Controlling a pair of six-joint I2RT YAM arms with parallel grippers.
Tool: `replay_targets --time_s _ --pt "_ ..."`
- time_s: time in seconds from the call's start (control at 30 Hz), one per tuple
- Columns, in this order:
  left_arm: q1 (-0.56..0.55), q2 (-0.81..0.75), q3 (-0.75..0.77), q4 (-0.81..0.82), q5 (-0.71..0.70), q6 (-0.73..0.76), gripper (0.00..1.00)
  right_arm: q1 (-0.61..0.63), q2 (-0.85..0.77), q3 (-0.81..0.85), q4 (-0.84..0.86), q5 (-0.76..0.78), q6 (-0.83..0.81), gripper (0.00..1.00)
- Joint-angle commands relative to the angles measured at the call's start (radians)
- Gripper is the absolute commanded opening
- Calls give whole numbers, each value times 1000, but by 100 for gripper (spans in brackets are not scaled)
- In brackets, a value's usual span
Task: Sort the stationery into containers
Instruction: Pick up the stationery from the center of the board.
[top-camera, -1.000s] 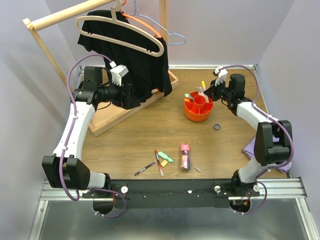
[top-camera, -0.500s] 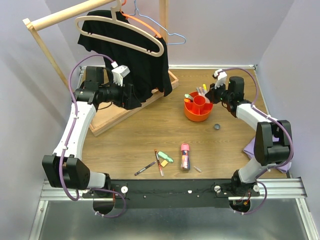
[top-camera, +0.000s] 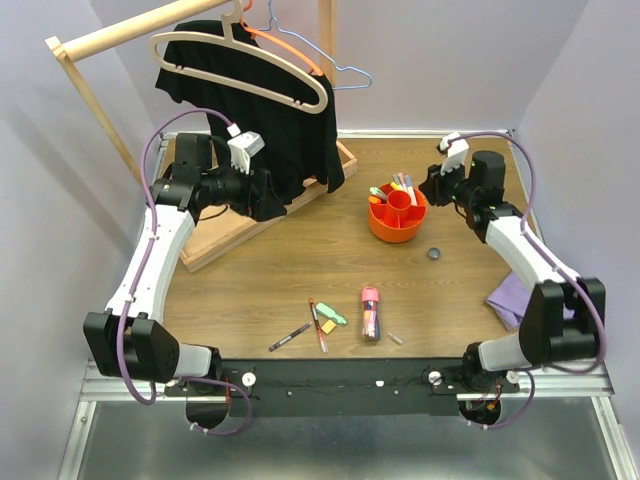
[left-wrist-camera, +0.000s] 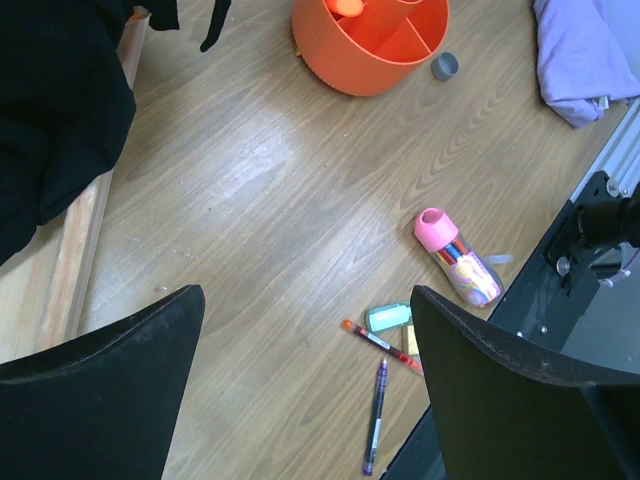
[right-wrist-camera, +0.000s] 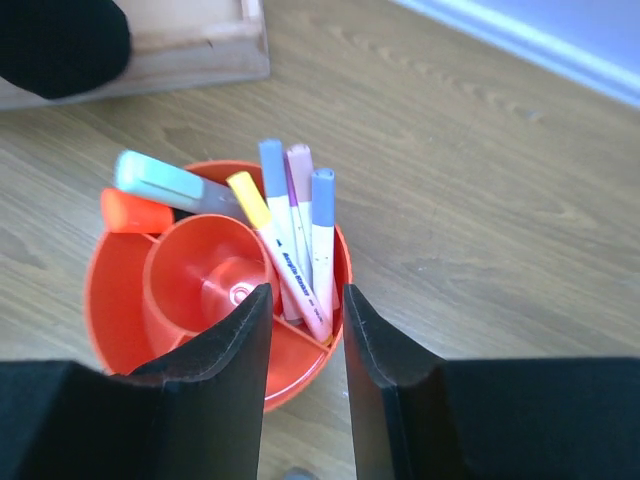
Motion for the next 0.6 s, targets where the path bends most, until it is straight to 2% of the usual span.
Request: replay_targets --time_s 0.0,0.2,0.27,0.4,0.5,0.57 --pt "-20 -70 -35 5 -25 -4 93 -6 -136 25 -110 19 -26 42" --pt "-115 -90 -55 -128 -94 102 93 -6 -274 -17 -318 -94 -158 42" --pt "-135 -77 -55 -157 -144 180 94 -8 -310 -39 -403 -136 -183 42" --pt "-145 -30 -16 -286 -215 310 93 -6 -390 -126 -443 -184 -186 42" --pt "-159 8 24 -370 -230 378 93 -8 -408 -137 -429 -181 -148 42" --pt "-185 24 29 -392 -215 410 93 -8 -407 -127 -466 -246 -189 42"
